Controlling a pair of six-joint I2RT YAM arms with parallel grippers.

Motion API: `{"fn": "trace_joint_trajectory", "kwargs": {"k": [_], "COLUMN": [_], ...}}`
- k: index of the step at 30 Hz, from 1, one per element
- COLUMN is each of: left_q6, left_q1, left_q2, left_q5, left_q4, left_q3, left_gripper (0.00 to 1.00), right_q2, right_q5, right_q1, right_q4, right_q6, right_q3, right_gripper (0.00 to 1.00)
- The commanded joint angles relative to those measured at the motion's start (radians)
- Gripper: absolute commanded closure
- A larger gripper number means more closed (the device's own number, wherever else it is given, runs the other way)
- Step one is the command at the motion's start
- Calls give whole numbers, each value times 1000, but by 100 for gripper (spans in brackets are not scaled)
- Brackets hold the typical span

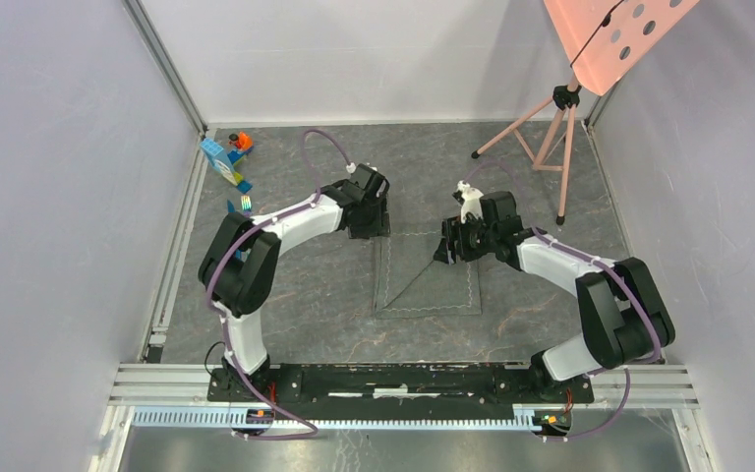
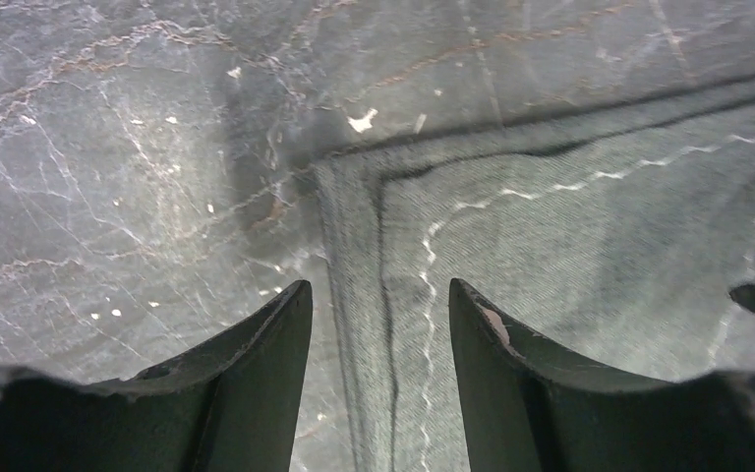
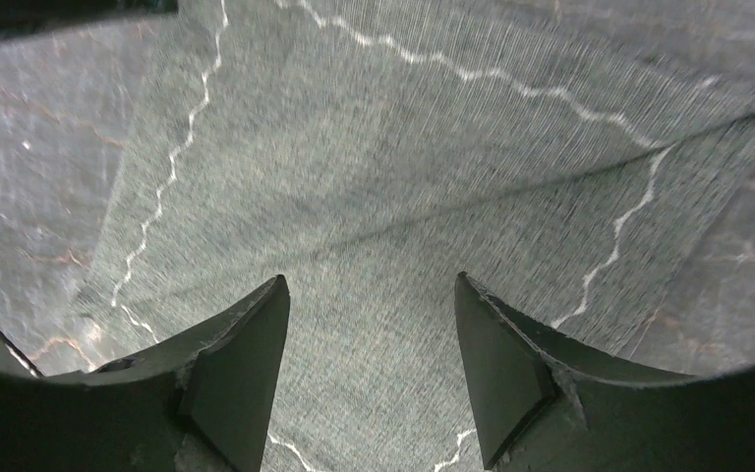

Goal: Fold the napkin into a case and place the utensils inside
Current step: Smooth out the upper triangle-folded napkin at the center of the board.

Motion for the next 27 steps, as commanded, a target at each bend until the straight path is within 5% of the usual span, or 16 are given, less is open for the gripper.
{"fn": "trace_joint_trajectory", "kwargs": {"k": [1, 20, 27], "left_q6": [71, 28, 29], "left_q1": [4, 30, 31], "left_q2": [58, 113, 35], "left_q5": [-68, -51, -44], "left_q4": [-31, 29, 44], "left_q3": [81, 13, -34], "left_gripper": [40, 67, 58], "right_q2": [-40, -62, -57], "right_q5": [66, 206, 217], "right_q1": [33, 91, 91], "right_q4": [-32, -41, -56], "right_q6": [-50, -73, -85], "right_q3": [-40, -162, -143], "right_gripper": [32, 43, 44]}}
